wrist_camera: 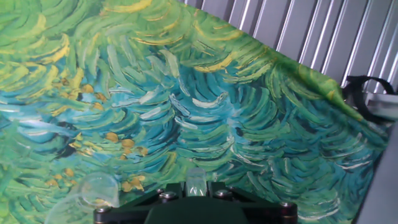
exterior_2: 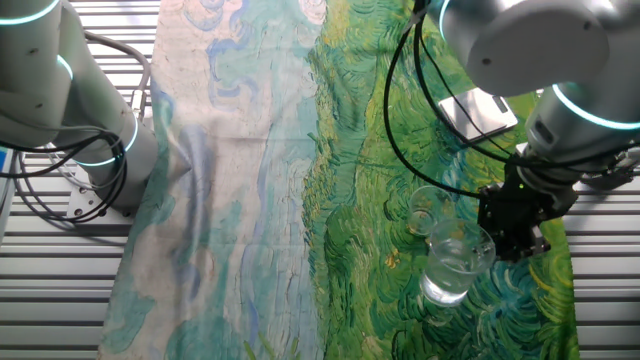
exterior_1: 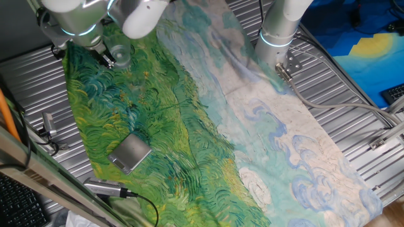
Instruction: Pour the water from one cup into another empty cup
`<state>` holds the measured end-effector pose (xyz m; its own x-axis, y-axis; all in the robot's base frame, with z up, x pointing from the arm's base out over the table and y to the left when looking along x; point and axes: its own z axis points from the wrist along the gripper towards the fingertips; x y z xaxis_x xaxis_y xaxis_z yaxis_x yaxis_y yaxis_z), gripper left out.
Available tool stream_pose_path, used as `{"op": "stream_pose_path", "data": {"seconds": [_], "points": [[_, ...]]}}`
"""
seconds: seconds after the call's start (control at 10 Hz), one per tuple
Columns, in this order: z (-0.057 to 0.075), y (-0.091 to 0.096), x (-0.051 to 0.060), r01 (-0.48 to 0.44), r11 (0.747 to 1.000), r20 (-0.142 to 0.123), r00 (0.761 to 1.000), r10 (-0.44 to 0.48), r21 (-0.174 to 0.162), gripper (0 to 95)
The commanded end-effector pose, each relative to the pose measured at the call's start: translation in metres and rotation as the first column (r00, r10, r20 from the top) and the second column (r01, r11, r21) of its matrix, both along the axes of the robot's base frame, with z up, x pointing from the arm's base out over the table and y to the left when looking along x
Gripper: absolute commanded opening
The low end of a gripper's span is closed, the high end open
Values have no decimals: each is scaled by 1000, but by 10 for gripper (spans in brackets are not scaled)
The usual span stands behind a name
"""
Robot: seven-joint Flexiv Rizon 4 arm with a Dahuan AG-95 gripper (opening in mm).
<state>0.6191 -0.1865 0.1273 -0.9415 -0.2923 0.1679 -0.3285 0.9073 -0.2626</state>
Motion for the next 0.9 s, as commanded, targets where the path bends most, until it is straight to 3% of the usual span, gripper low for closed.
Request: {"op": "stream_pose_path", "data": {"seconds": [0.1,0.9], "points": [[1,0,0,-5,1000,1,1000,5,-5,0],[-2,5,2,-24,999,-1,1000,24,-31,0]]}}
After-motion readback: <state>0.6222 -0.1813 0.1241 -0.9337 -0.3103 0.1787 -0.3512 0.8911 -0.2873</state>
